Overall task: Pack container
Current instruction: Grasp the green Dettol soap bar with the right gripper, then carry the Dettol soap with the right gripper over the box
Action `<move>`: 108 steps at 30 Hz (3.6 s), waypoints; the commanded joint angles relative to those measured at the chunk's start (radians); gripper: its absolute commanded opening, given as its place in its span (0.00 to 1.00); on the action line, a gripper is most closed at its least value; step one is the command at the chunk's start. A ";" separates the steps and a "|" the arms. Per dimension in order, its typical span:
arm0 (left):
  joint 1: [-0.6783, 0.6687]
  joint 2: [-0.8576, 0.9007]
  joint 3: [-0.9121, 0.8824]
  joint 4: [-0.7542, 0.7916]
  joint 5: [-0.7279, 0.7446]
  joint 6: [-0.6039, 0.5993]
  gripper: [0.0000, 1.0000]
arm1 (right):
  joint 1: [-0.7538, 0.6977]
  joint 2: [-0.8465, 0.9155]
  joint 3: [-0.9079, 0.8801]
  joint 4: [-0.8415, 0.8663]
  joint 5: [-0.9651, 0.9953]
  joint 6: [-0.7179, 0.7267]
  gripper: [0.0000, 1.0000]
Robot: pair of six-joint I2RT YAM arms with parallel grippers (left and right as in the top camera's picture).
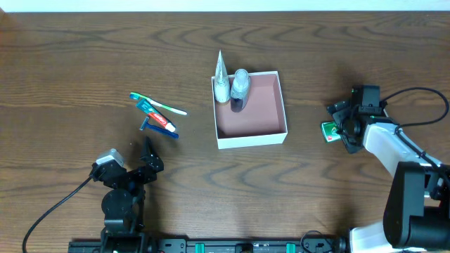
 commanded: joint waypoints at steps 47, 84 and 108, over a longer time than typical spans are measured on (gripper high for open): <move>0.003 0.000 -0.024 -0.032 -0.008 0.010 0.98 | 0.013 0.072 0.081 -0.219 -0.501 -0.715 0.13; 0.003 0.000 -0.024 -0.032 -0.008 0.010 0.98 | 0.476 -0.352 0.118 -0.021 -0.491 -1.074 0.16; 0.003 0.000 -0.024 -0.032 -0.008 0.010 0.98 | 0.653 -0.060 0.118 0.281 -0.307 -1.411 0.24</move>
